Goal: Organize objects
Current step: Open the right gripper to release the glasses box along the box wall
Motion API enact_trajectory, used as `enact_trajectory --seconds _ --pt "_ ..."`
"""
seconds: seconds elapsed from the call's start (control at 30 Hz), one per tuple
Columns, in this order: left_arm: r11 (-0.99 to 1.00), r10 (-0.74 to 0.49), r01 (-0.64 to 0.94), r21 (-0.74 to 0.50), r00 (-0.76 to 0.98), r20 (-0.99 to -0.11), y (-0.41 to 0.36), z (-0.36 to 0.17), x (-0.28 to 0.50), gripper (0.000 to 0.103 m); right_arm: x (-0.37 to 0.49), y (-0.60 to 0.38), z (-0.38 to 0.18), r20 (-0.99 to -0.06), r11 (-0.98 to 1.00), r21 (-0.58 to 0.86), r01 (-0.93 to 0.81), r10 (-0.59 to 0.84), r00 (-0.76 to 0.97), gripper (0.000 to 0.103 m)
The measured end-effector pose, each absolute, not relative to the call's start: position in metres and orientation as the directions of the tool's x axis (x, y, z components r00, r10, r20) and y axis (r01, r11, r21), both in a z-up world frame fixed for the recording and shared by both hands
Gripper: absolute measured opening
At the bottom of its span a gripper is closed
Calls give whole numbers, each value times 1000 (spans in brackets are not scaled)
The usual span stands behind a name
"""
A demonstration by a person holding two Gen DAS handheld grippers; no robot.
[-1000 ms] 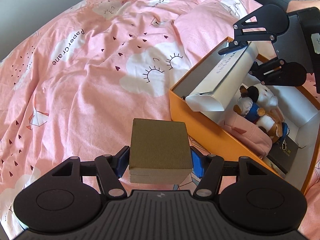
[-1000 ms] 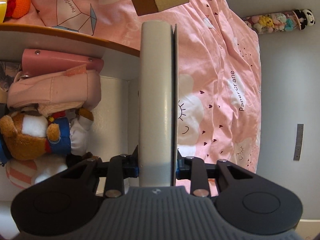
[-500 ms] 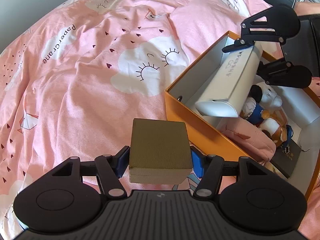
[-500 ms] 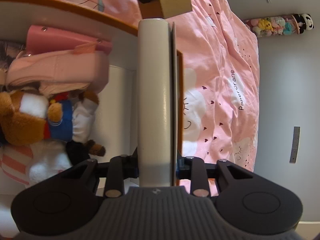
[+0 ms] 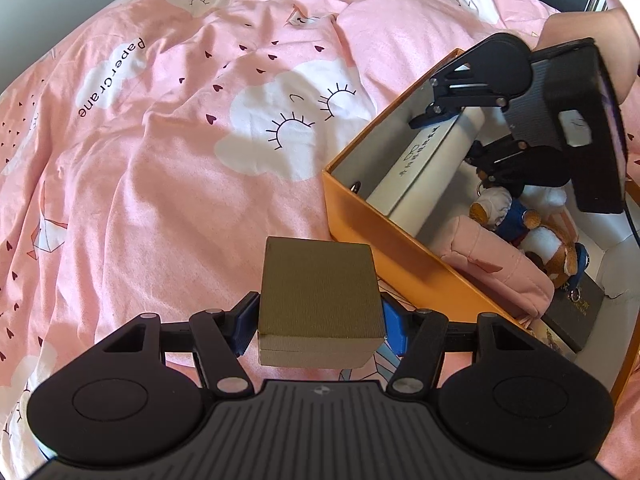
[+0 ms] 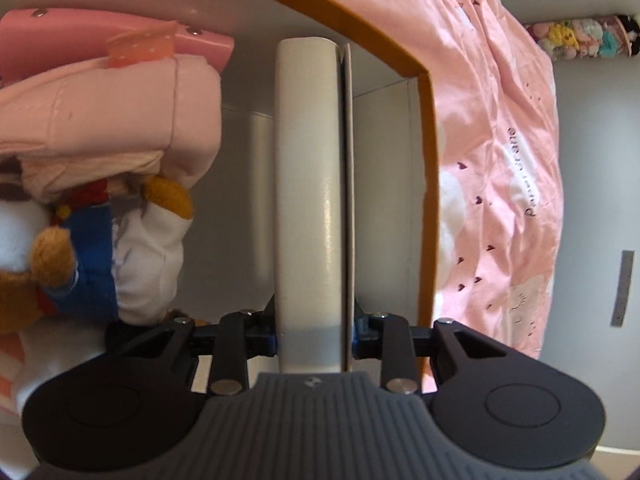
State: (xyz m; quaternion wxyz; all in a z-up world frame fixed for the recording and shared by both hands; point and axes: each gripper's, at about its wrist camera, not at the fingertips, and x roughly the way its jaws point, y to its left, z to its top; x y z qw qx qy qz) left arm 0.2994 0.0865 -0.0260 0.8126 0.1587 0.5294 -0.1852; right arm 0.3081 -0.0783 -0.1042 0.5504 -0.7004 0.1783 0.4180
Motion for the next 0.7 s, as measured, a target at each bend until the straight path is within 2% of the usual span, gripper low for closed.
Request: enact_trajectory --seconds 0.3,0.4,0.43,0.47,0.57,0.7 --pt "880 -141 471 55 371 -918 84 -25 299 72 315 -73 -107 -848 -276 -529 -802 147 509 36" --pt "882 -141 469 54 370 -918 84 -24 297 72 319 -76 -91 -890 -224 -454 -862 145 431 42" --pt "882 -140 467 54 369 -919 84 -24 297 72 321 -76 -84 -907 -201 -419 -885 148 395 49" --pt "884 -138 465 54 368 -919 85 -24 297 72 323 -77 -77 -922 -174 -381 -908 149 358 52" --pt "890 -135 453 48 364 -922 88 -25 298 72 332 -79 -60 -961 -82 -249 -965 147 235 50" --pt "895 -139 445 39 360 -922 90 -26 300 72 345 -82 -48 -975 60 -141 -988 167 149 46"
